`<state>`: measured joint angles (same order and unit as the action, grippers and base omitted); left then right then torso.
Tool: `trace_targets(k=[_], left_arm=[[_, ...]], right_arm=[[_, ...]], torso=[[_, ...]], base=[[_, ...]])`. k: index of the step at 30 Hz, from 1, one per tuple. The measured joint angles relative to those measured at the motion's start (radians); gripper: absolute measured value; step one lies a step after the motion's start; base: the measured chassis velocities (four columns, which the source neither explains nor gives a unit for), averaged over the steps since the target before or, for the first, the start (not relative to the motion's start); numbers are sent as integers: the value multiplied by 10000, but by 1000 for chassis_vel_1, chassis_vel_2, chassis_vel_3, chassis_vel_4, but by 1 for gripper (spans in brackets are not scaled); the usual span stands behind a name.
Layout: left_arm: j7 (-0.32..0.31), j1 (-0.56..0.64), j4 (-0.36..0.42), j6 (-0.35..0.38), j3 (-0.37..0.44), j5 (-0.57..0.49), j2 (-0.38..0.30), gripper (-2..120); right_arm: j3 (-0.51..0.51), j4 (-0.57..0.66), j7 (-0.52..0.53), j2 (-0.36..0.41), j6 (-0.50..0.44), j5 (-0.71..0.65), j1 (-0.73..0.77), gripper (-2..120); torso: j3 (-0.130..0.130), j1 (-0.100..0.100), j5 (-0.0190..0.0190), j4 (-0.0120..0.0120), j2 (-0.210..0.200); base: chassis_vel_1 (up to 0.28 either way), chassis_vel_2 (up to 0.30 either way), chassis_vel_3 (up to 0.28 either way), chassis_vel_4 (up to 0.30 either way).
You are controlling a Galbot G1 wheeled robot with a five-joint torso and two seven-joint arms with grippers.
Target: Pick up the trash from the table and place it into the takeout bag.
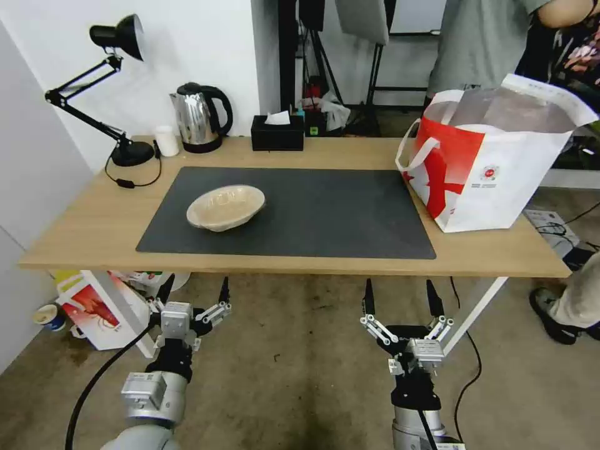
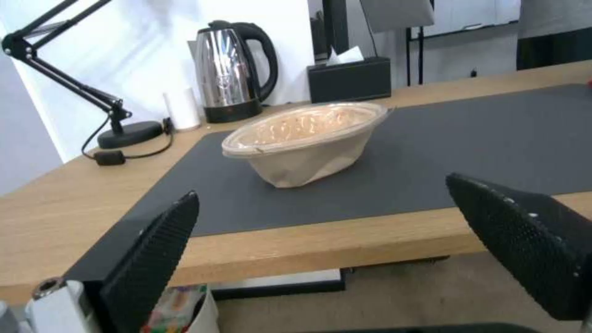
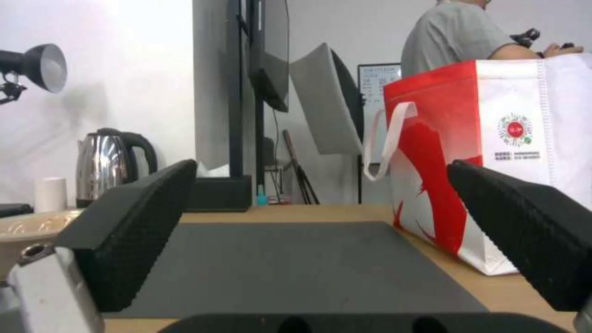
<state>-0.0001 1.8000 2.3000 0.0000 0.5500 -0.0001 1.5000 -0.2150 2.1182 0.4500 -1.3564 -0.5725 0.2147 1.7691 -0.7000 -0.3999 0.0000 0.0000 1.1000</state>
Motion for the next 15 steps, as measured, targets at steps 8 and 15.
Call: trace_targets(k=[8, 15], left_arm=[[0, 0, 0, 0, 0, 0, 0, 100], [0, 0, 0, 0, 0, 0, 0, 100]], right_arm=[[-6, 10, 8, 3, 14, 0, 2, 100], [-6, 13, 12, 2, 20, 1, 2, 100]], torso=[[0, 0, 0, 0, 0], [0, 0, 0, 0, 0]], base=[[0, 0, 0, 0], [0, 0, 0, 0]])
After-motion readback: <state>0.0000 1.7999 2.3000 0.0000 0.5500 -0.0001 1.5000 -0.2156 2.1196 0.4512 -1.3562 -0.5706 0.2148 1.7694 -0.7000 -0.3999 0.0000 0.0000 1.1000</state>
